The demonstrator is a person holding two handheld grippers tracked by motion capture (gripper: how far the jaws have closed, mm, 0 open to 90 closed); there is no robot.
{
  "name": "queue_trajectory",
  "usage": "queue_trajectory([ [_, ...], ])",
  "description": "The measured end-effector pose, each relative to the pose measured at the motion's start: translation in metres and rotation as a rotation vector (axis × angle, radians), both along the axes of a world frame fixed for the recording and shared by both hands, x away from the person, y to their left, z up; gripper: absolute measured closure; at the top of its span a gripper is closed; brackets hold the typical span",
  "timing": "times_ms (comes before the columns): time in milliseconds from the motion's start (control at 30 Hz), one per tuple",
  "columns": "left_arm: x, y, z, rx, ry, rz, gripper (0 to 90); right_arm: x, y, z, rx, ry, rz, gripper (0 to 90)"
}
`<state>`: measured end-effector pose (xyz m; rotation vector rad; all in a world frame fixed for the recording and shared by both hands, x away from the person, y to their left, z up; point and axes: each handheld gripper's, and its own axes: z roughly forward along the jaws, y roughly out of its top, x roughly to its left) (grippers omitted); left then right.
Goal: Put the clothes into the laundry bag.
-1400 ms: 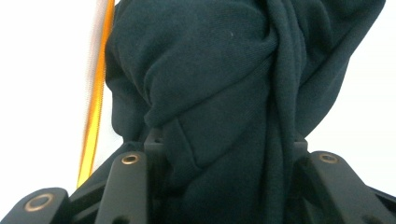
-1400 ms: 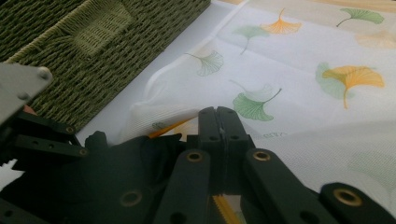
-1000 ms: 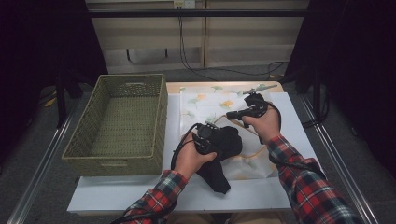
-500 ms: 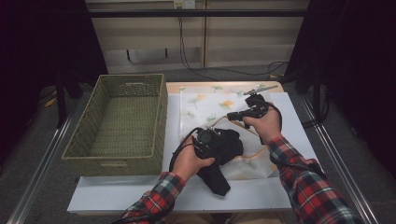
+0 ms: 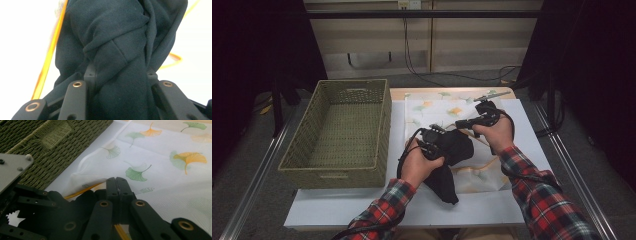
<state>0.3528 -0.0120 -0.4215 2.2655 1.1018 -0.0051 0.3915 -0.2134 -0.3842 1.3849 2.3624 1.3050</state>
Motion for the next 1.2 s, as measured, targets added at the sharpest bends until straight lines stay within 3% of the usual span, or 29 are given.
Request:
queue_trajectory([
  [67,0.002,-0.003,-0.002,-0.02,-0.021,0.011,58.7,0.0,0.001,0.0,0.0,0.002,0.004,90.0],
  [133,0.004,-0.007,-0.007,-0.02,-0.018,0.019,57.7,0.0,0.001,0.0,0.001,0.001,0.003,90.0],
  [200,0.006,-0.011,-0.013,-0.011,-0.024,-0.006,54.7,-0.001,0.001,0.0,0.0,0.003,0.001,90.0],
  [233,0.006,-0.012,-0.015,-0.006,-0.046,-0.018,52.6,-0.001,0.0,0.0,0.001,0.004,0.002,90.0],
  [333,0.005,-0.013,-0.018,-0.014,-0.057,-0.063,35.1,-0.001,-0.001,0.0,-0.001,0.003,0.002,90.0],
  [400,0.003,-0.011,-0.014,-0.018,-0.088,-0.069,27.8,-0.001,-0.002,-0.001,-0.002,0.006,0.004,90.0],
  [500,0.002,-0.007,-0.01,0.0,-0.085,-0.068,16.0,-0.002,-0.004,-0.002,-0.005,0.006,0.001,90.0],
  [667,-0.003,-0.004,-0.015,0.042,-0.048,-0.099,9.9,-0.002,-0.003,-0.002,-0.007,0.006,0.0,90.0],
  [767,-0.003,-0.004,-0.02,0.067,-0.047,-0.109,9.7,-0.003,-0.002,-0.001,-0.008,0.007,-0.002,90.0],
  [900,-0.004,-0.005,-0.026,0.067,-0.039,-0.111,11.0,-0.003,-0.002,0.0,-0.013,0.006,0.0,90.0],
  [1000,-0.006,-0.008,-0.032,0.07,-0.021,-0.114,17.8,-0.003,-0.003,0.0,-0.007,0.008,-0.002,90.0],
  [1200,-0.009,-0.011,-0.035,0.102,-0.034,-0.127,36.8,-0.004,-0.003,-0.001,-0.006,0.013,-0.004,90.0],
])
